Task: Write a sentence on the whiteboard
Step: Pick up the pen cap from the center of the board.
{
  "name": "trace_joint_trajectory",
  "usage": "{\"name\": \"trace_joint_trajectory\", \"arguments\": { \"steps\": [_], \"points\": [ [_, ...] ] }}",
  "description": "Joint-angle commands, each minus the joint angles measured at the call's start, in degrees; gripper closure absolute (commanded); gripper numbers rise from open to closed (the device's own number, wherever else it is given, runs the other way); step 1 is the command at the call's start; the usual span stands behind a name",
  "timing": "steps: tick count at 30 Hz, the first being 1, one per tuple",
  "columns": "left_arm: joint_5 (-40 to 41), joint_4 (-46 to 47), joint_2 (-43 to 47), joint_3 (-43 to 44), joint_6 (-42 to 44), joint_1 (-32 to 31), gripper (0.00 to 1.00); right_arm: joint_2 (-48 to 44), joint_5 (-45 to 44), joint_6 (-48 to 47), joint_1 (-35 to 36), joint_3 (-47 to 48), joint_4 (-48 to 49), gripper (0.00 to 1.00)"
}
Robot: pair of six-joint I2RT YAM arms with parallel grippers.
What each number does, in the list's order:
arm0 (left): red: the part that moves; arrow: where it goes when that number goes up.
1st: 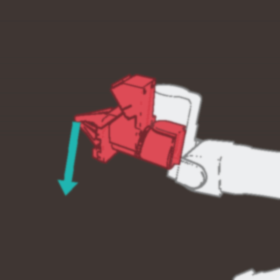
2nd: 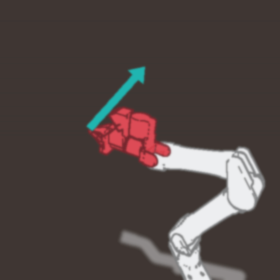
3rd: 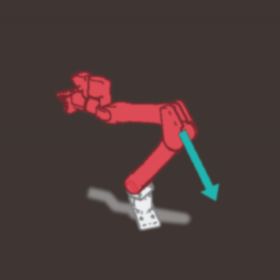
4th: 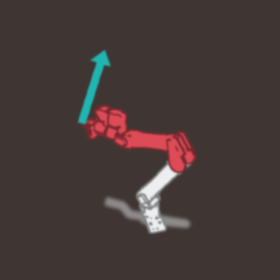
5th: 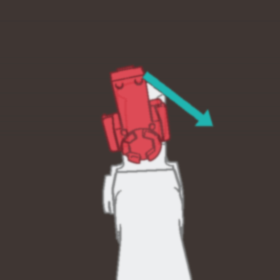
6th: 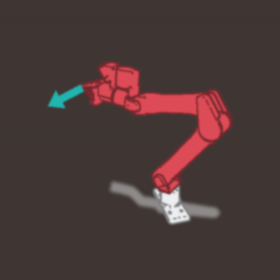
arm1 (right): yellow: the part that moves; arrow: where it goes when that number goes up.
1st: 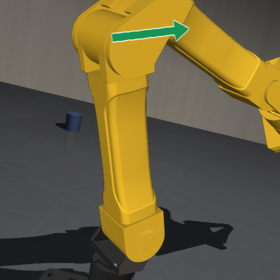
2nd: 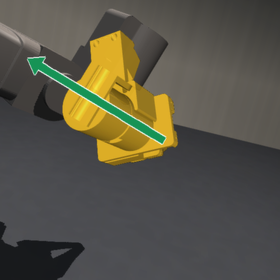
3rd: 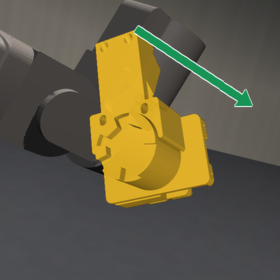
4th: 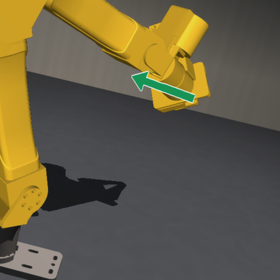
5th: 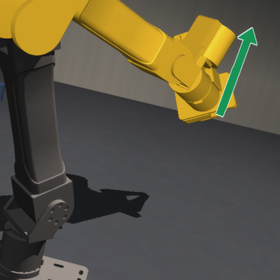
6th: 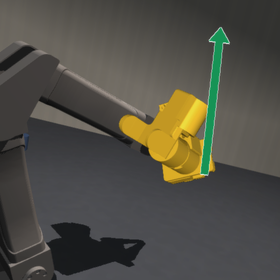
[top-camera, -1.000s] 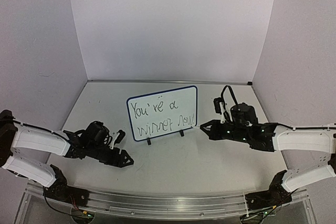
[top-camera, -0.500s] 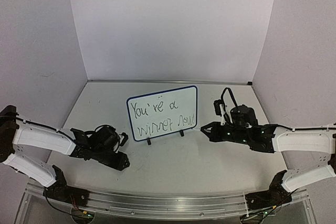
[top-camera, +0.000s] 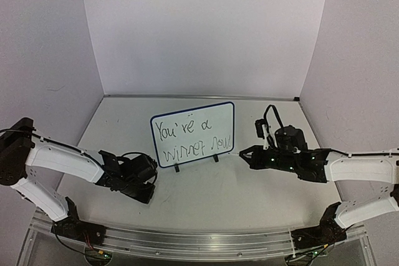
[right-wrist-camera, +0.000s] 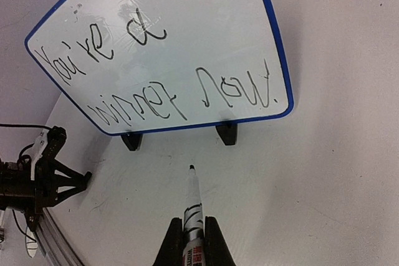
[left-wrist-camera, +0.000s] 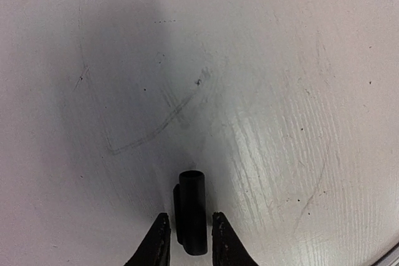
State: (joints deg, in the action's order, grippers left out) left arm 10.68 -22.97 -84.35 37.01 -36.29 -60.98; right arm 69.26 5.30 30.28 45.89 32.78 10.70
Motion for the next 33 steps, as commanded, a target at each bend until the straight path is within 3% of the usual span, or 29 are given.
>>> {"name": "trace_joint_trajectory", "arguments": {
  "steps": [1, 13, 33],
  "points": [
    [3.7, -6.4, -1.7, 2.4, -2.6, -1.9, 0.78, -1.5, -1.3, 0.1, -0.2, -0.7, 1.5, 1.0],
    [3.9, -6.1, -2.9, 3.2, -2.2, -3.7, 0.85, -2.2, -1.4, 0.2, -0.2, -1.1, 1.5, 1.0],
    [5.0, -4.1, -5.7, 4.6, 0.9, -3.7, 0.83, -2.7, -0.6, 0.3, -0.2, -1.1, 1.0, 1.0]
  ]
}}
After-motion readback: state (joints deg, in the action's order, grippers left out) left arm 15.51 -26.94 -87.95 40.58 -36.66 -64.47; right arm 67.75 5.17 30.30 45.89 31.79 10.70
